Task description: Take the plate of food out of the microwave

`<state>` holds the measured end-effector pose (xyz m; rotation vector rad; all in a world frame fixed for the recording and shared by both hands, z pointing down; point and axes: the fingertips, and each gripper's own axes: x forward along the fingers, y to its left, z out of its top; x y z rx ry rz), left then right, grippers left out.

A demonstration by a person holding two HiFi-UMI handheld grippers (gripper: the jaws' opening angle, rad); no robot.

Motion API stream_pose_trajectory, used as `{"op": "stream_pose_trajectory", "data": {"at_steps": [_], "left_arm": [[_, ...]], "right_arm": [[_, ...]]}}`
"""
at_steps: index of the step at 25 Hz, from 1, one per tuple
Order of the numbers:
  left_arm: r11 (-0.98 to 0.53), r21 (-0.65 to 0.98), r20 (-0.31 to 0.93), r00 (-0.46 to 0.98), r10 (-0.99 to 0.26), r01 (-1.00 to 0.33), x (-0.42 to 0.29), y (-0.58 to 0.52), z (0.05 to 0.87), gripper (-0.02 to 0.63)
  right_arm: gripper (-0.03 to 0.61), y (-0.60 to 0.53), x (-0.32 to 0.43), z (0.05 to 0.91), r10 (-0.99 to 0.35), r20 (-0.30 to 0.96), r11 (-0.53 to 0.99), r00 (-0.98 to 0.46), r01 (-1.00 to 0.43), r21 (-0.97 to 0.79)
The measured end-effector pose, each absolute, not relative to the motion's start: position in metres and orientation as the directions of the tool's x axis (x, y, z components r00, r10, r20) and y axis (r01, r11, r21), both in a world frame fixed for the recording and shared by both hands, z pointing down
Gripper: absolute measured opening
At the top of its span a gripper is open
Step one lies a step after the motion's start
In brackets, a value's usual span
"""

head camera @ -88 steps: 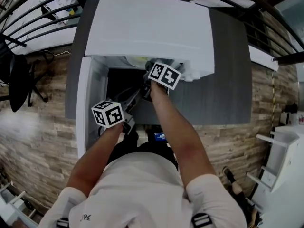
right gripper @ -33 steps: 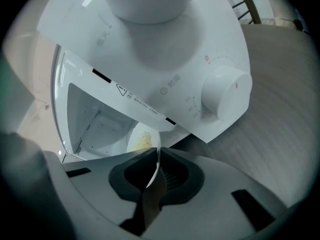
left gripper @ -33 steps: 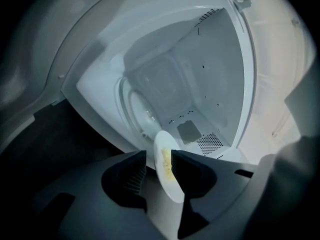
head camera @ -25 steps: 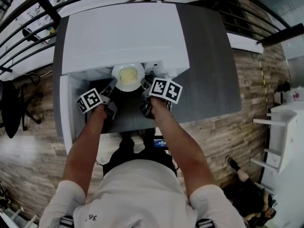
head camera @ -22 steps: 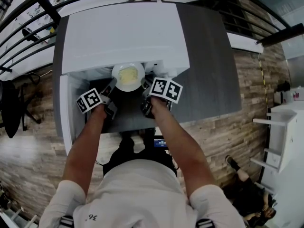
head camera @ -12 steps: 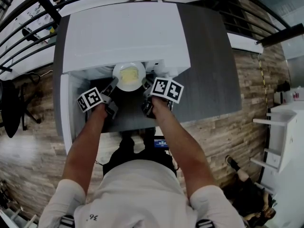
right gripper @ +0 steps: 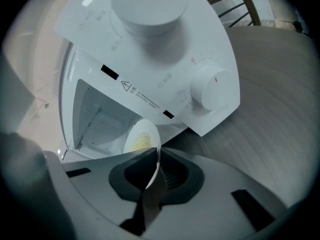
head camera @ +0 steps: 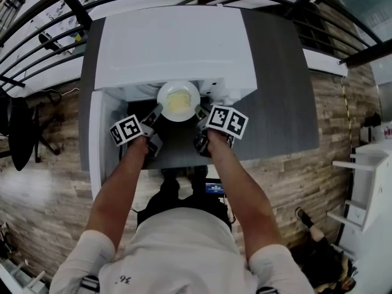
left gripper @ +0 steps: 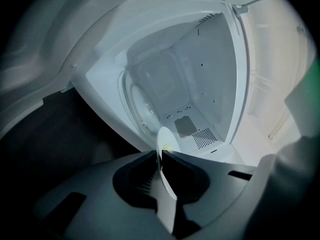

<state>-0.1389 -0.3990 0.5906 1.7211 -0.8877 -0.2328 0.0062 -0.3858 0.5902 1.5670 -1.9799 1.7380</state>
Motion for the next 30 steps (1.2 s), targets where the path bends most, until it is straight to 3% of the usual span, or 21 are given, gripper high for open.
{"op": "stream_pose_trajectory", "data": {"at_steps": [30], "left_arm": [[-0.135,0.888,0.281,0.751,-0.597,-0.439,-0.115,-0.324,0.577,0.028]], "right_arm": [[0.025,-0.309,0.03,0.585,-0.667,0.605,-0.174,-0.435,-0.699,-0.693]]}}
